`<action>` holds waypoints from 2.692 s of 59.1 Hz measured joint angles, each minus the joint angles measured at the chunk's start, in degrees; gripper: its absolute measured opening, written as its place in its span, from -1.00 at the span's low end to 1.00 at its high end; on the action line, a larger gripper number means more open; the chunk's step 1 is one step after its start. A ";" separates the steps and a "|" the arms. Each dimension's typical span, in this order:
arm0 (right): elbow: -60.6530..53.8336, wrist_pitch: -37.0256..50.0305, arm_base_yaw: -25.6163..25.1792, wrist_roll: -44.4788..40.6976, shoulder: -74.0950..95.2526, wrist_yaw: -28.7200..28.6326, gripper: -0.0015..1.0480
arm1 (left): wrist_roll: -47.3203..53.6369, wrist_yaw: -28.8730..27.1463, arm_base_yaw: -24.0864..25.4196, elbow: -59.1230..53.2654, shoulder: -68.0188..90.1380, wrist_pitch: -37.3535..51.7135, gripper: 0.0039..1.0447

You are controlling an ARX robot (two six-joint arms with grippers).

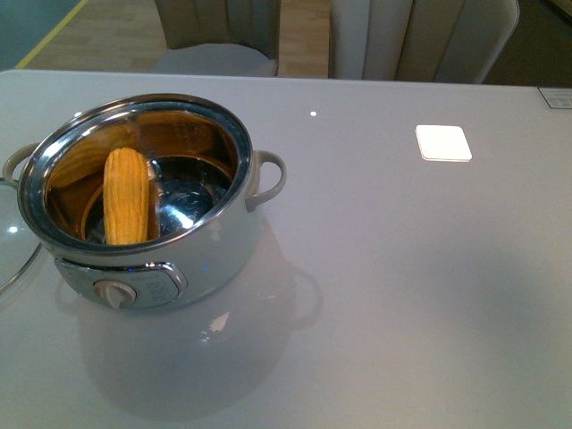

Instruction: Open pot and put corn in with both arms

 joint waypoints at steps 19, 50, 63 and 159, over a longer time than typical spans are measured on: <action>-12.79 24.50 1.07 -9.70 -8.87 5.16 -0.40 | 0.00 0.02 0.00 0.00 0.00 0.00 0.87; -18.51 16.72 1.16 -10.71 -23.04 5.25 -0.96 | 0.00 0.00 0.00 0.00 -0.02 0.00 0.87; -18.51 10.05 1.16 -10.71 -30.36 5.27 -0.96 | 0.00 0.02 0.00 0.00 0.00 0.00 0.87; -18.51 -14.38 1.25 -10.80 -54.69 5.27 0.81 | 0.00 0.02 0.00 0.00 -0.02 0.00 0.87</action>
